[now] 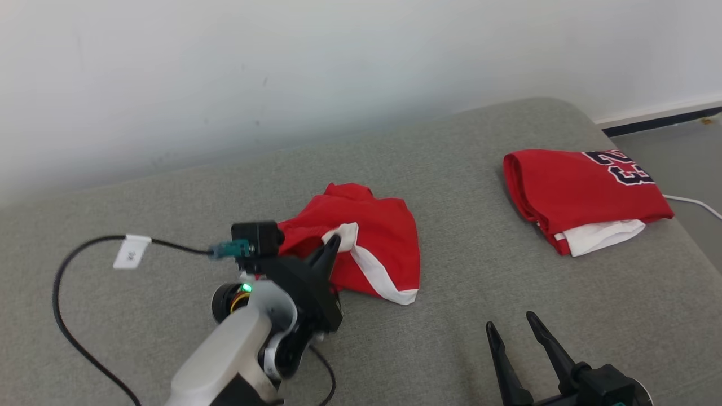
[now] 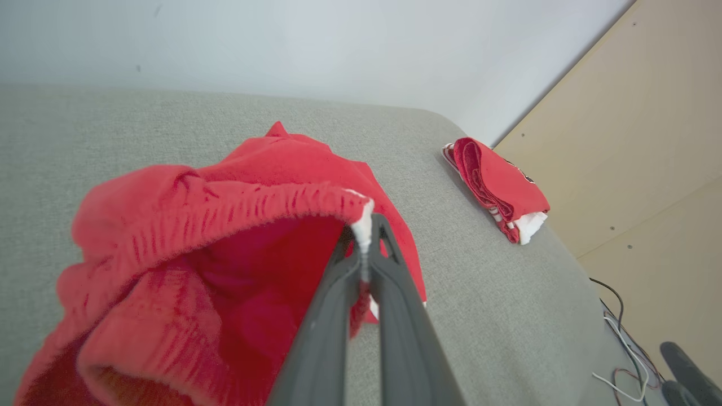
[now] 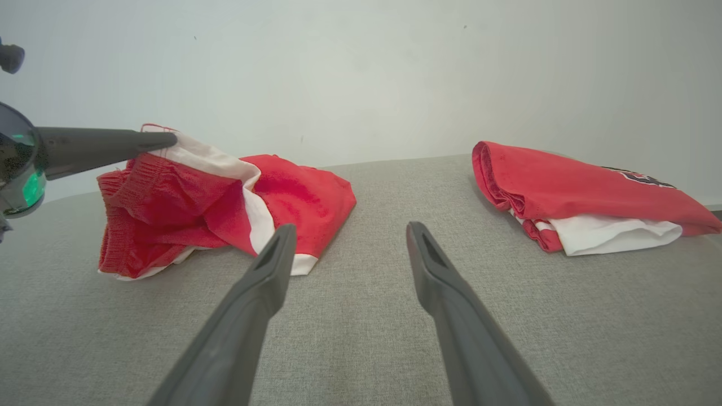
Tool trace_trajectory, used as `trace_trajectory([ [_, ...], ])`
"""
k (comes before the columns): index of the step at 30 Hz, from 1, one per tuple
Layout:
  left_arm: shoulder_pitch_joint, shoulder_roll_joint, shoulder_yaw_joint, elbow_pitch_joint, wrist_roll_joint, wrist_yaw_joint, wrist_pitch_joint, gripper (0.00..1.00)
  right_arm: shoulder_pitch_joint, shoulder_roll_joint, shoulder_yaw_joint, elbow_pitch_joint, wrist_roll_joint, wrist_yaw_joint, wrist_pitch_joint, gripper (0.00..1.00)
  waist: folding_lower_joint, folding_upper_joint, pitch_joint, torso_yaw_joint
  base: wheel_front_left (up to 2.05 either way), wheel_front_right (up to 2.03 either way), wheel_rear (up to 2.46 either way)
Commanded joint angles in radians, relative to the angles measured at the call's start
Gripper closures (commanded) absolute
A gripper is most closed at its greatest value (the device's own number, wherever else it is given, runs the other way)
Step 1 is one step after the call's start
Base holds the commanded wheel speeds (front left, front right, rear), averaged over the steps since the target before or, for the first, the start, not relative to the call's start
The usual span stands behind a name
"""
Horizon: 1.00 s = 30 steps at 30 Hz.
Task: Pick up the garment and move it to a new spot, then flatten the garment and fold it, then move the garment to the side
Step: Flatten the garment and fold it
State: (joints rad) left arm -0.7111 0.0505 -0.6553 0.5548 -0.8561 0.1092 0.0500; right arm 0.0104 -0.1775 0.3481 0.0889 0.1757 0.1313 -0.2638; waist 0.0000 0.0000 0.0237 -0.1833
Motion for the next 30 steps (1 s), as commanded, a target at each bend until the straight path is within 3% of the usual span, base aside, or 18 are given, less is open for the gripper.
trace_trajectory([
  [1,-0.027,0.001,0.004,-0.02,-0.031,-0.006,0.012,1.0,0.01,0.004,0.005,0.003,0.006,-0.001,-0.001,0.0,0.0,0.0,-0.019,-0.019,0.0,0.0,0.0],
  [7,-0.144,0.001,0.012,-0.115,-0.19,-0.017,0.099,1.0,0.011,0.014,0.009,0.0,0.009,-0.001,0.0,0.0,0.0,0.0,-0.04,-0.07,0.0,0.0,0.0],
  [15,-0.364,0.0,-0.026,-0.144,-0.403,0.024,0.147,1.0,0.013,0.016,0.018,0.009,0.012,-0.001,-0.001,0.0,0.0,0.0,-0.052,-0.132,0.0,0.0,0.0],
  [19,-0.453,0.002,-0.083,-0.109,-0.447,0.048,0.131,1.0,0.011,0.014,0.013,0.008,0.012,-0.001,-0.001,0.0,0.0,0.0,-0.051,-0.137,0.0,0.0,0.0],
  [23,-0.423,0.005,-0.125,-0.013,-0.442,0.057,0.133,1.0,0.006,0.02,0.0,0.003,0.009,-0.001,0.0,0.0,0.0,0.0,-0.047,-0.129,0.0,0.0,0.0],
  [30,-0.206,0.095,-0.164,0.098,-0.465,0.029,0.145,1.0,0.022,0.023,-0.021,-0.006,0.001,-0.001,0.0,0.0,0.0,0.0,-0.038,-0.077,0.0,0.0,0.0],
])
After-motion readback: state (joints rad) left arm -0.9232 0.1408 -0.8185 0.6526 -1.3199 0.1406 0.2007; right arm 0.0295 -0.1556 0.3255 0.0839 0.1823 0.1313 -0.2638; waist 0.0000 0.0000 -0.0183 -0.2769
